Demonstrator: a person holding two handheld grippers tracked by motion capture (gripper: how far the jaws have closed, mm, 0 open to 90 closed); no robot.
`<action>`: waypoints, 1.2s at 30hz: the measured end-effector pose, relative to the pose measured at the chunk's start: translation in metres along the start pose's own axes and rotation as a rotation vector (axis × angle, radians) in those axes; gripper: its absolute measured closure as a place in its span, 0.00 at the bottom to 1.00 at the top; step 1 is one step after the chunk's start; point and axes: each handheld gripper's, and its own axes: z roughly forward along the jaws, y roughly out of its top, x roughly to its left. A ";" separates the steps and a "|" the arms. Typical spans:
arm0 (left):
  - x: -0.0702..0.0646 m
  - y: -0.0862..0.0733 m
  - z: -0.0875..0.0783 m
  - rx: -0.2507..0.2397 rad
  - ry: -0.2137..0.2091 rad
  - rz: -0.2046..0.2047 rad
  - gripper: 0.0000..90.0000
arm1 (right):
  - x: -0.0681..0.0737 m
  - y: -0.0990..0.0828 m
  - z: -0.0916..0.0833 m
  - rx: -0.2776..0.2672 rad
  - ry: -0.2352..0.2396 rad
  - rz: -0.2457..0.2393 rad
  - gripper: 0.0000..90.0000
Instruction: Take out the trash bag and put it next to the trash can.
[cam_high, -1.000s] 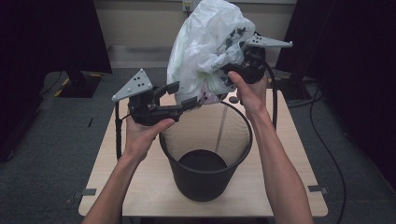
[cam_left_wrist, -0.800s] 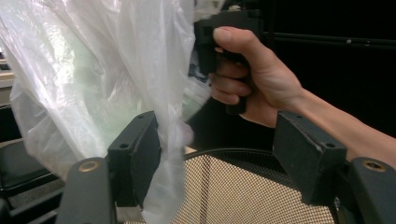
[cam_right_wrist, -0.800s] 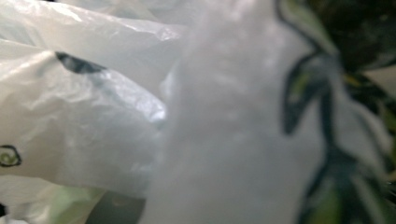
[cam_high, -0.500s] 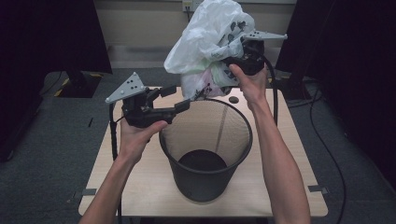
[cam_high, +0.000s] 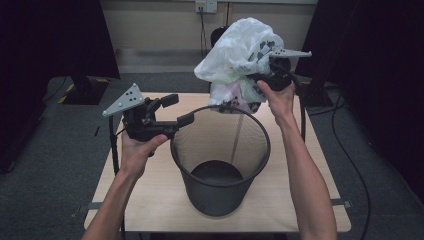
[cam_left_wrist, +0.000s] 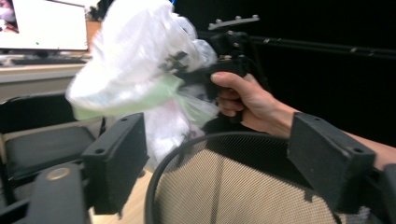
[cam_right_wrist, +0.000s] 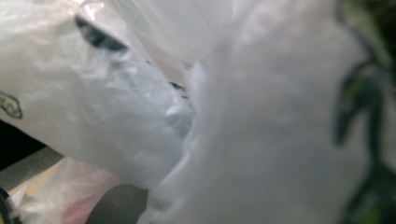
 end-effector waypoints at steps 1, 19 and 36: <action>0.001 -0.001 -0.002 0.001 0.003 0.006 0.19 | -0.001 -0.005 -0.001 0.006 -0.009 -0.001 0.97; 0.037 -0.041 -0.034 0.042 0.147 -0.081 0.17 | -0.013 -0.142 -0.042 0.070 -0.067 0.098 0.97; 0.056 -0.123 -0.052 0.233 0.283 -0.133 0.17 | -0.010 -0.222 -0.028 0.157 -0.060 0.175 0.96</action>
